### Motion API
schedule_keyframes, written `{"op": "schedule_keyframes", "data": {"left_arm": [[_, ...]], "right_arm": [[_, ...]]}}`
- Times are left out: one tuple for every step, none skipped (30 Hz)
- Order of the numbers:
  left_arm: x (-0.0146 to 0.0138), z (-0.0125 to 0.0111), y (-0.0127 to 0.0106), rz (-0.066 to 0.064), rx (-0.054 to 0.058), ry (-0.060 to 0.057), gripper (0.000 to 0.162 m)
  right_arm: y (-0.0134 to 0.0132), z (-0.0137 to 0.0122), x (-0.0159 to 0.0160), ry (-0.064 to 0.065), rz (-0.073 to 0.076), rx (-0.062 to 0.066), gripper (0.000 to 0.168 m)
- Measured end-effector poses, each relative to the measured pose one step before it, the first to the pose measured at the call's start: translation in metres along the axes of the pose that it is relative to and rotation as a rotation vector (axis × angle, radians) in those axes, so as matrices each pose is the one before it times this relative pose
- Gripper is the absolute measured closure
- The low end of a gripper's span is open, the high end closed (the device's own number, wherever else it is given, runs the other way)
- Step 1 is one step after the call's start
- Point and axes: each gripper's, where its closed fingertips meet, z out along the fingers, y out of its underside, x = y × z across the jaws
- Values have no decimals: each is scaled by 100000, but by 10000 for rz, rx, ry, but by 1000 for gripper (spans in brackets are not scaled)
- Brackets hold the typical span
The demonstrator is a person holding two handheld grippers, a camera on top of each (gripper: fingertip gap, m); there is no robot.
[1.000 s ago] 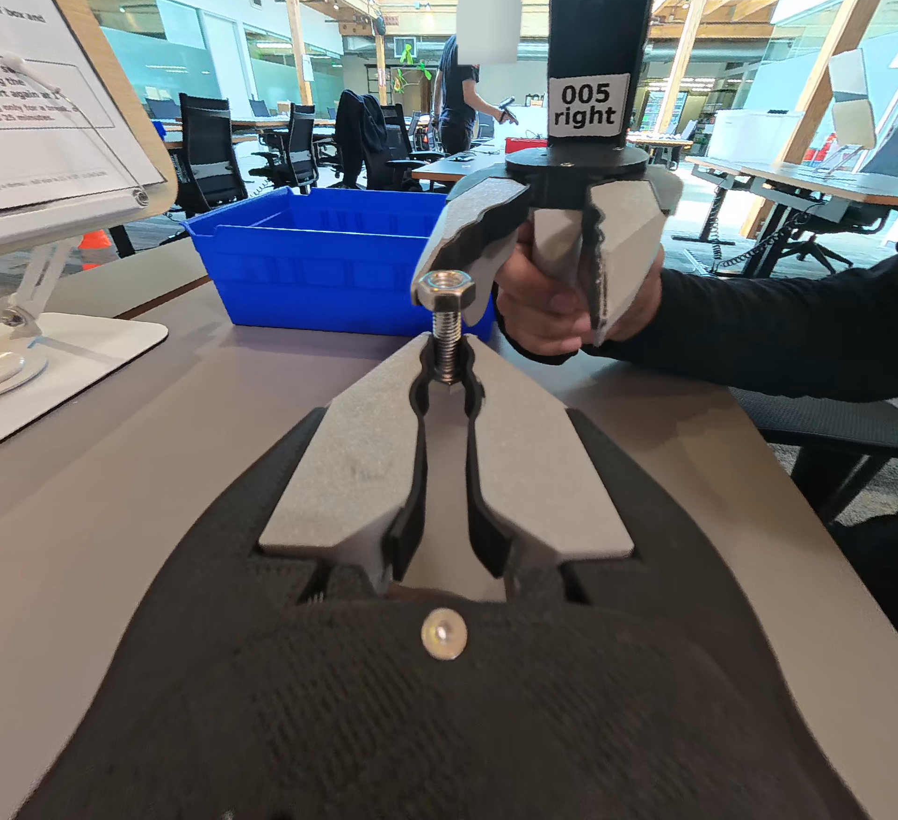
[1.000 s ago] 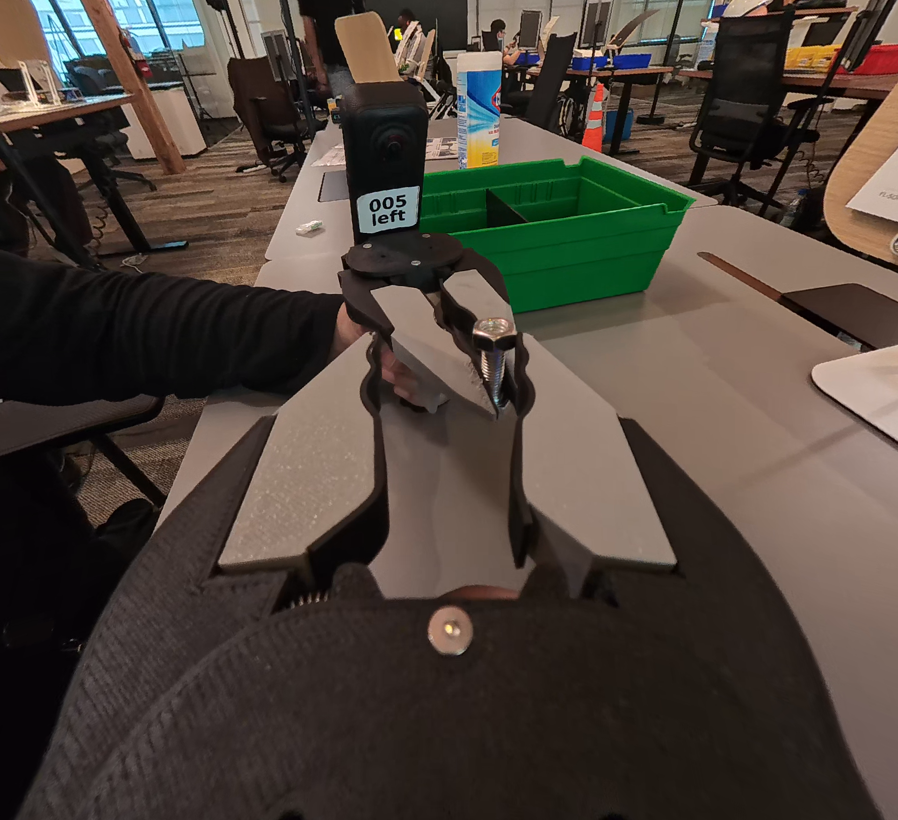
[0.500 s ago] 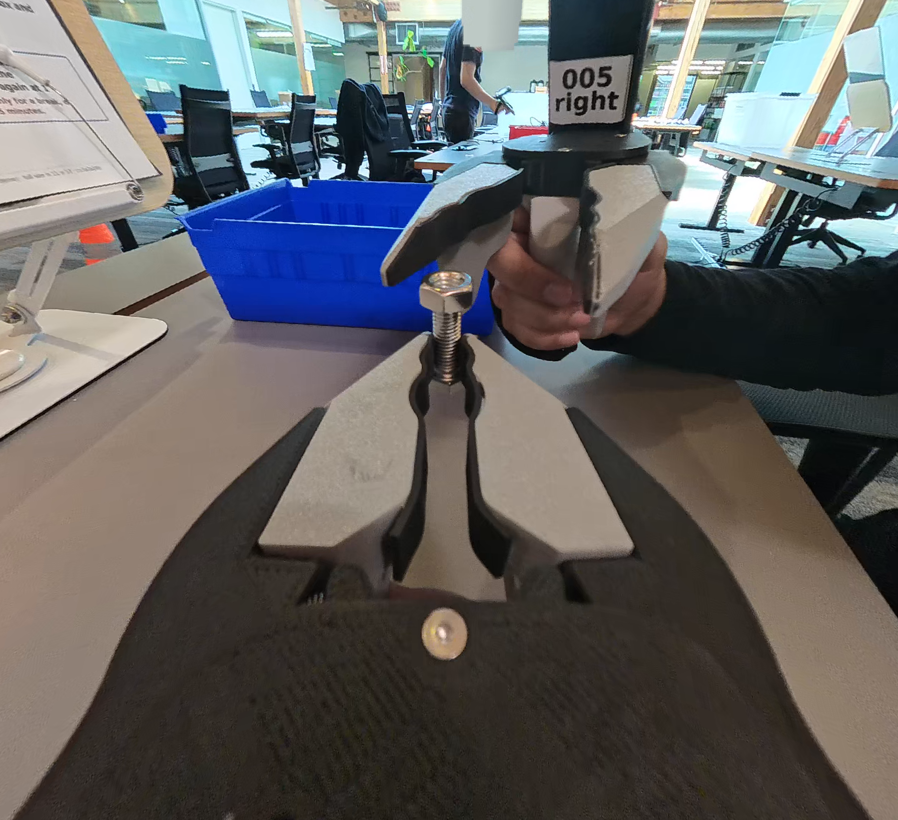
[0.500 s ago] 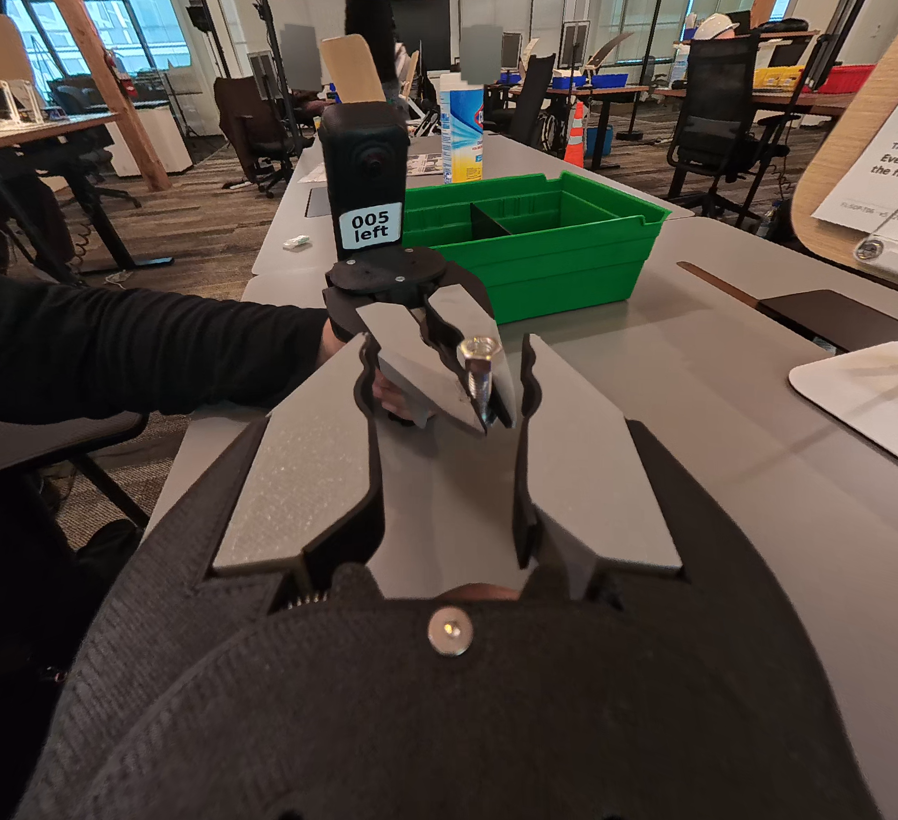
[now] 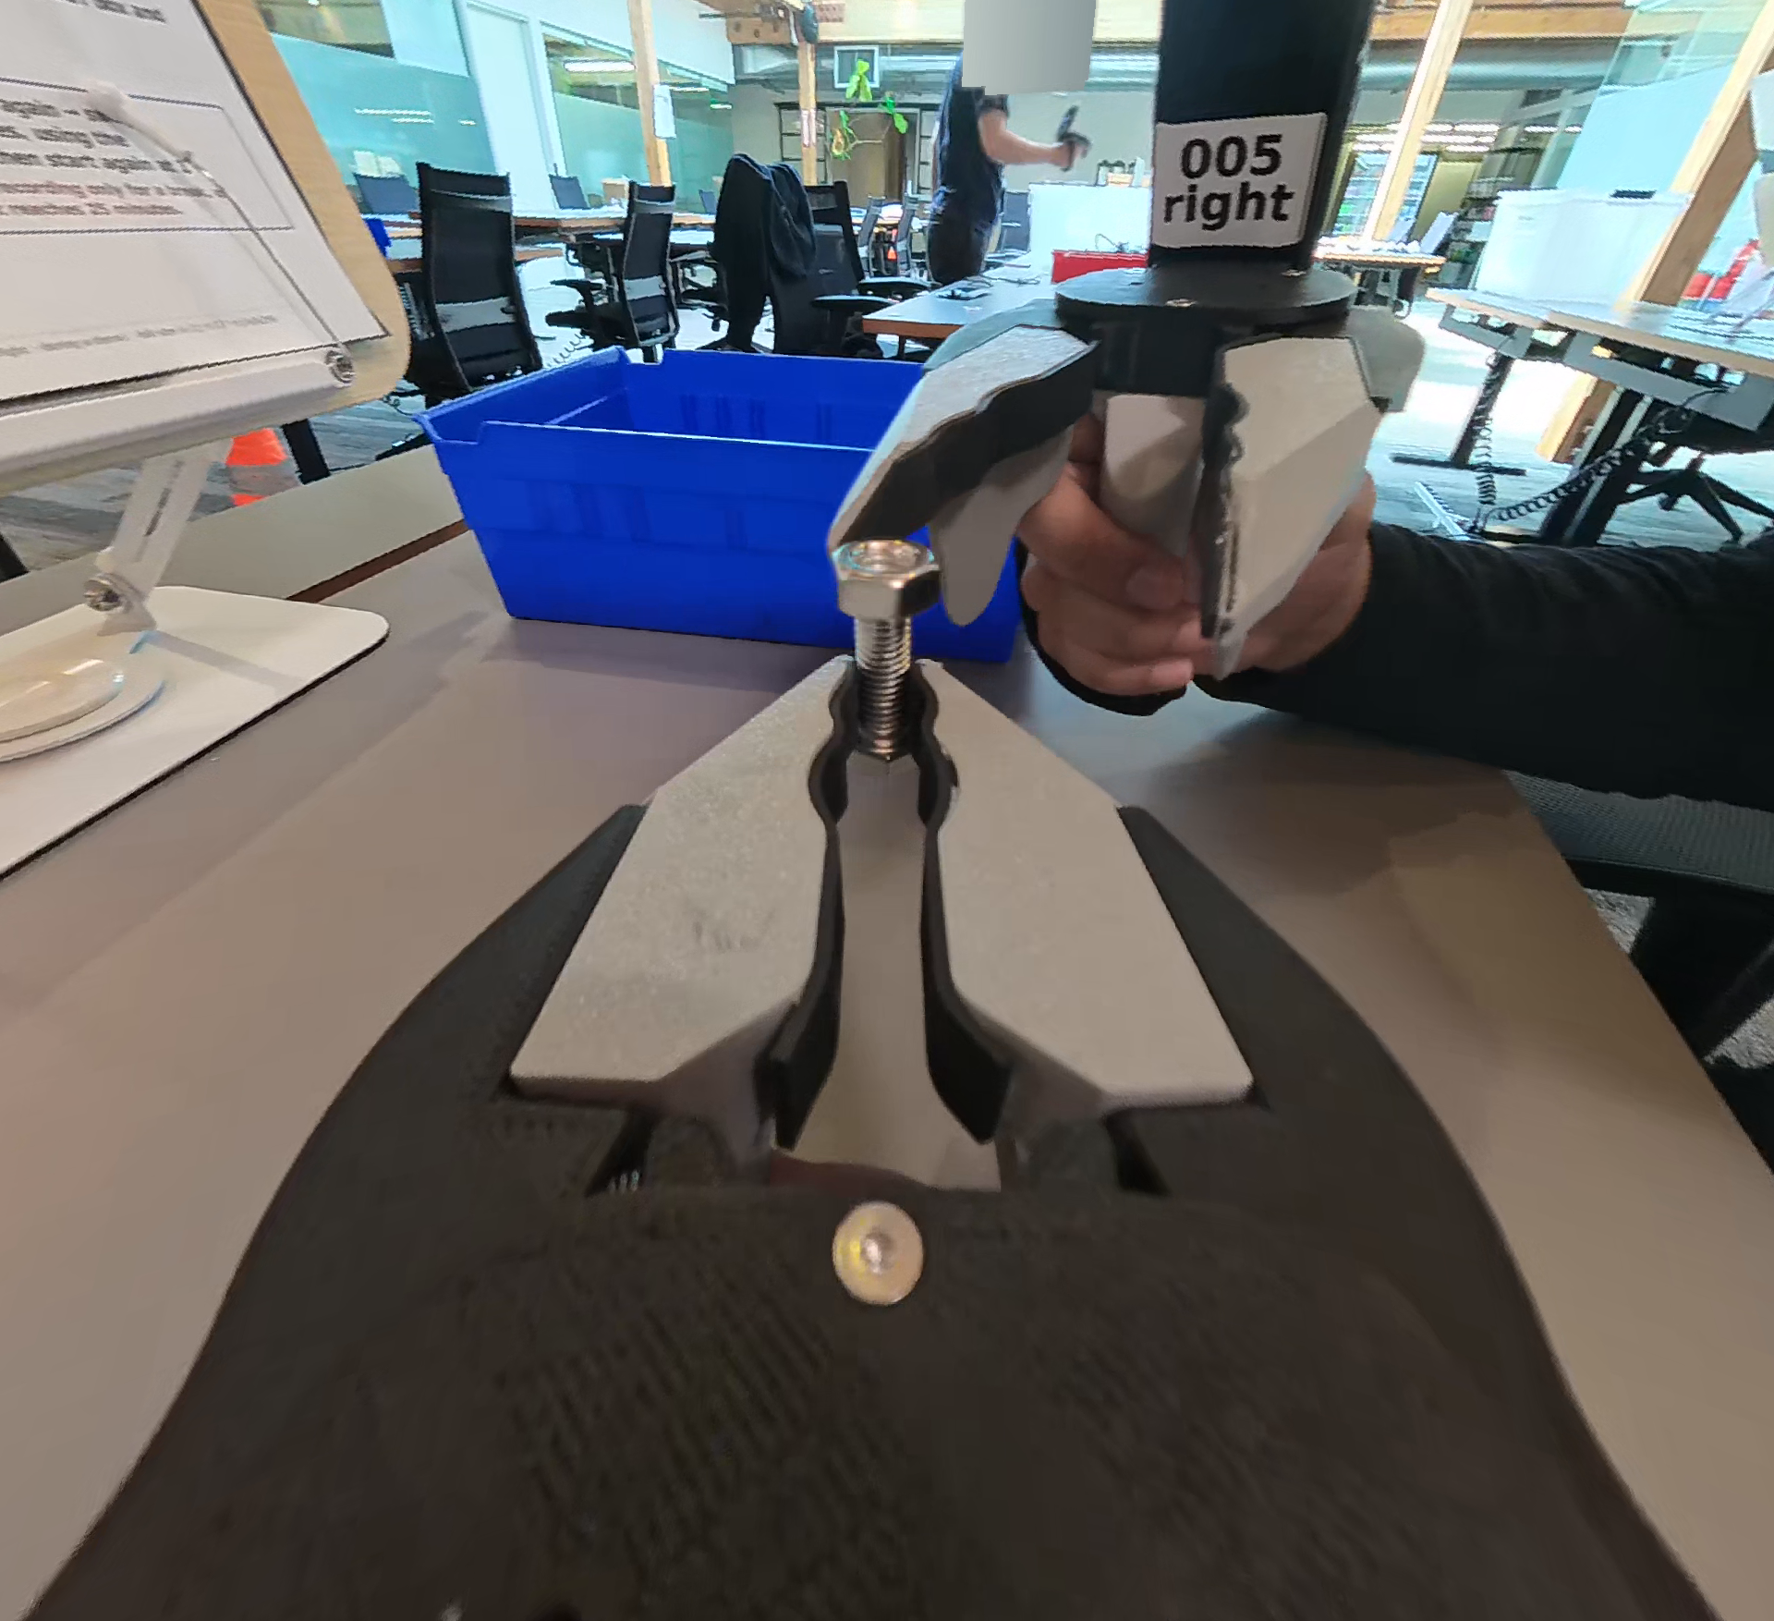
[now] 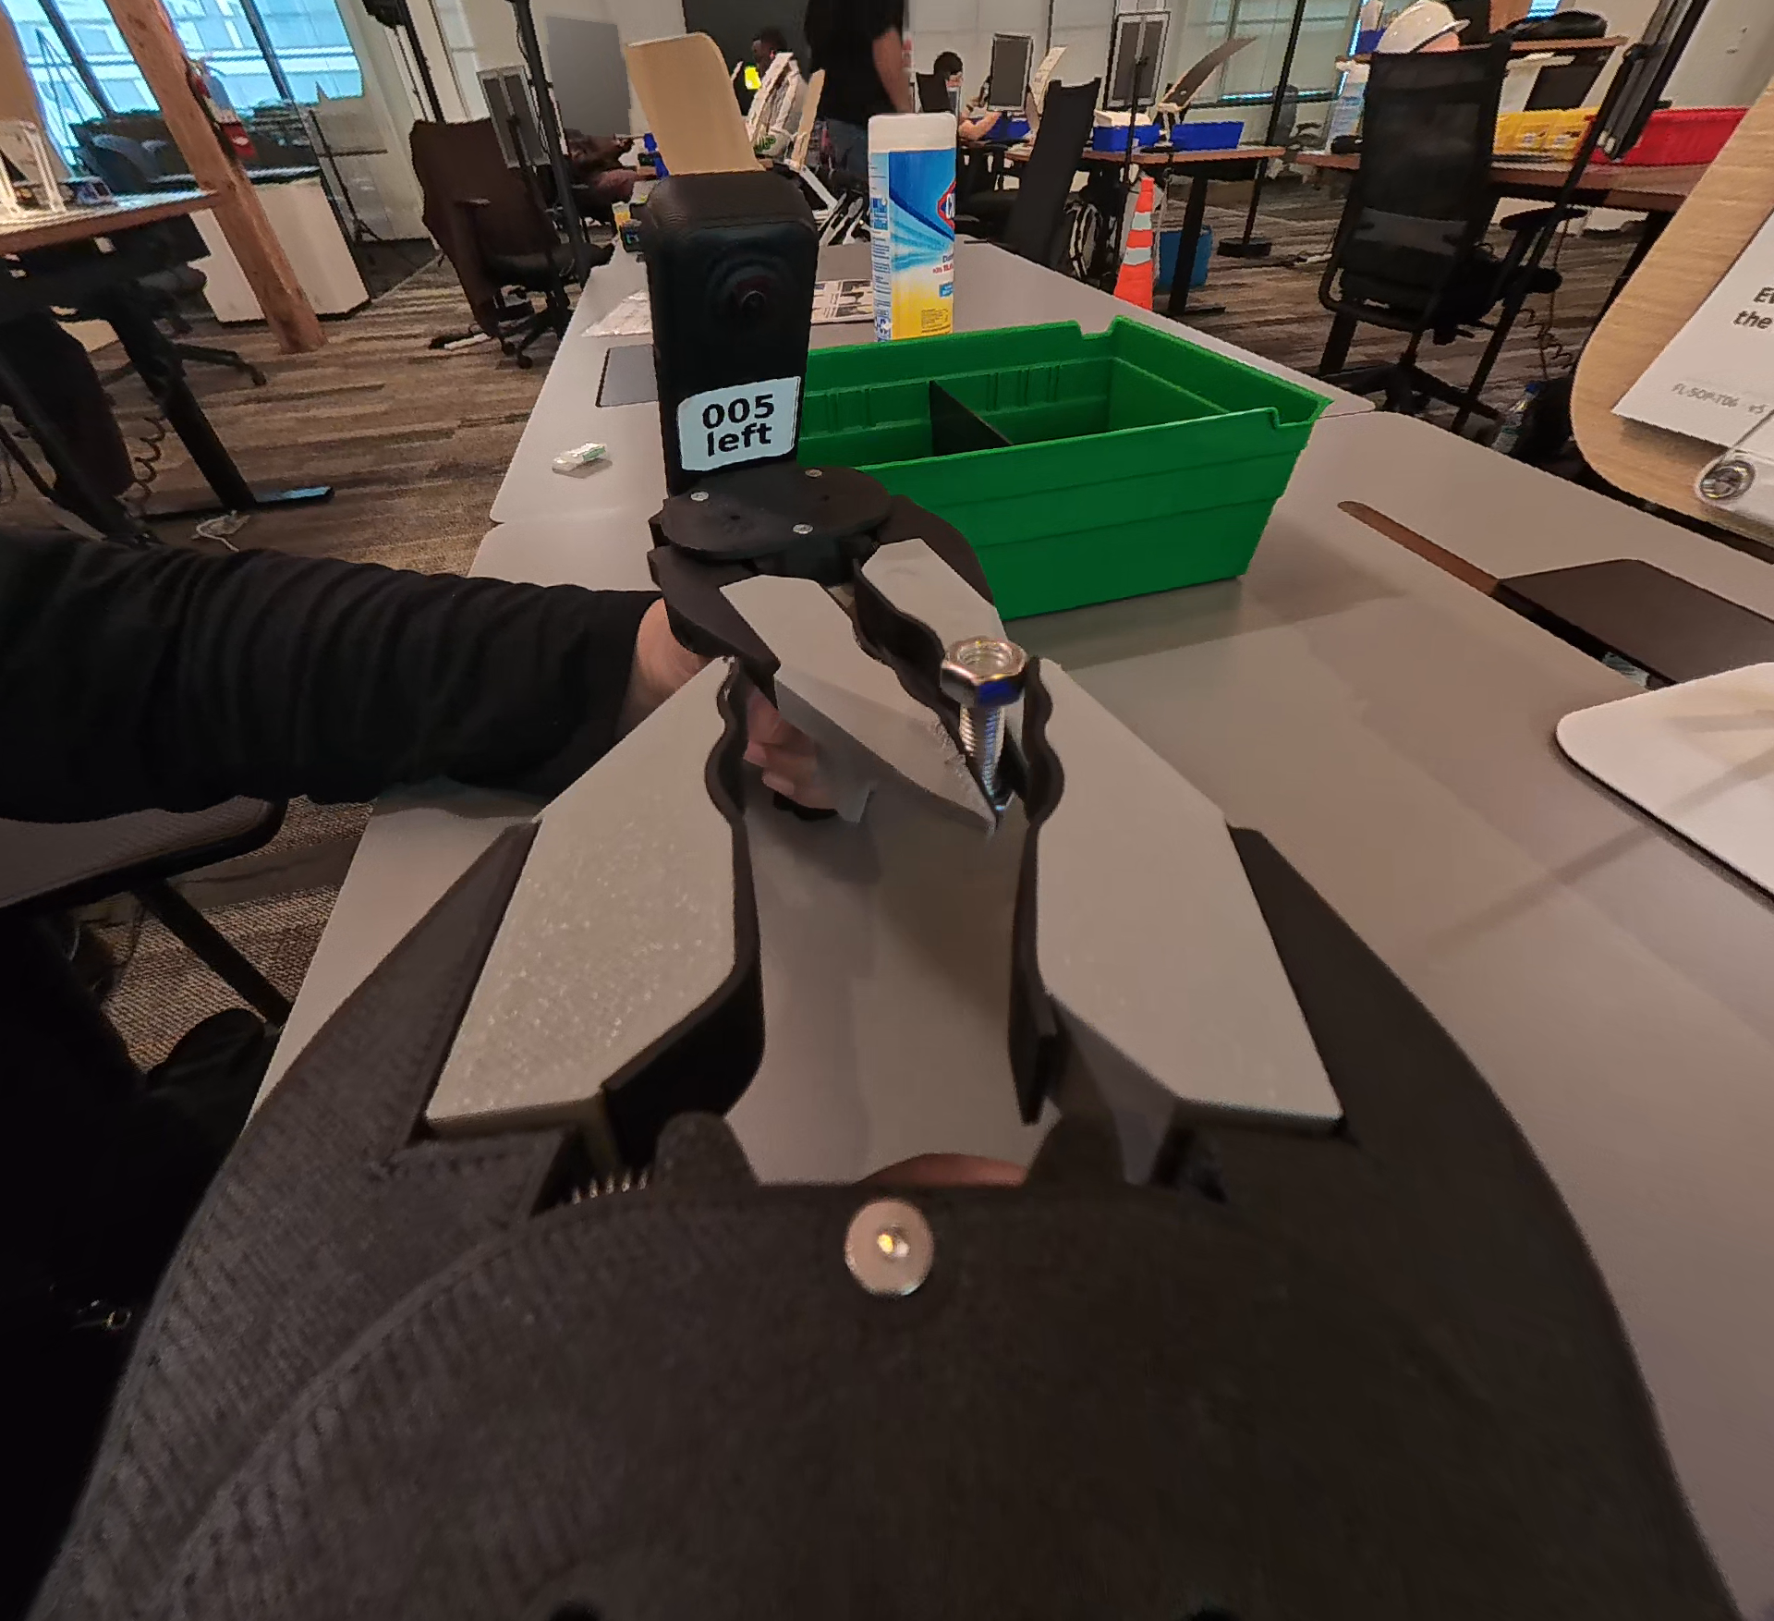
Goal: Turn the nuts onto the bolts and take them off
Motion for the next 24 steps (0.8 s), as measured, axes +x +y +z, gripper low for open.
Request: {"op": "schedule_keyframes", "data": {"left_arm": [[-122, -39, -21, -9, 8, -56, 156], [-113, -30, -21, -17, 8, -56, 156], [-124, -25, -33, -24, 9, -61, 156], [-87, -25, 14, -41, -5, -29, 156], [-45, 5, 10, -37, -2, -6, 156], [37, 6, 5, -21, 3, 23, 156], [88, 30, 4, -1, -3, 45, 156], [148, 42, 1, 26, 1, 60, 156], [207, 49, 1, 44, 2, 86, 156], [176, 69, 25, 44, -16, 63, 156], [120, 74, 48, 24, -27, 33, 156], [130, 77, 33, 8, -24, 55, 156], [192, 67, 42, 7, -16, 89, 156], [143, 58, 2, 21, 6, 53, 156], [127, 51, -5, 20, 4, 49, 156], [131, 43, 11, 1, -8, 66, 156], [19, 23, 27, 10, -12, -5, 156], [-109, 12, 17, 31, -12, -83, 156], [-151, -10, 37, 3, -20, -77, 156], [-128, -41, 23, -35, -2, -44, 156], [-146, -57, -29, -36, 28, -47, 156], [-122, -52, -31, -33, 15, -40, 156], [-123, -51, -22, -33, 15, -41, 156], [-163, -62, -36, -24, 18, -69, 156]], "right_arm": [[-25, -59, 21, 7, -10, -7, 113], [-8, -65, 0, -2, -10, -3, 113], [-31, -59, 14, -2, -16, 6, 114], [-54, -72, 2, -10, -13, 17, 115], [-94, -76, 23, 4, 2, 39, 116], [-93, -63, 103, 53, 16, 52, 116], [-51, -35, 151, 74, 28, 40, 116], [8, -5, 188, 85, 51, 14, 115], [56, 45, 214, 97, 72, 4, 114], [77, 86, 147, 53, 89, -2, 113], [90, 122, -5, -41, 96, -7, 111], [63, 144, -89, -64, 65, -1, 110], [54, 148, -76, -25, 8, -5, 110], [77, 158, -104, -22, -27, -36, 110], [106, 160, -151, -45, -23, -58, 110], [85, 151, -178, -53, -23, -41, 110], [62, 127, -150, -49, -19, -24, 110], [85, 98, -133, -44, -15, -39, 110], [98, 59, -105, -41, -16, -55, 110], [36, 14, -36, -3, -15, -19, 110], [-13, -31, 59, 37, -4, 13, 110], [-24, -55, 73, 16, 22, 13, 109], [-40, -80, 63, 6, 36, 19, 109], [-36, -95, 58, 2, 25, 26, 109]]}}
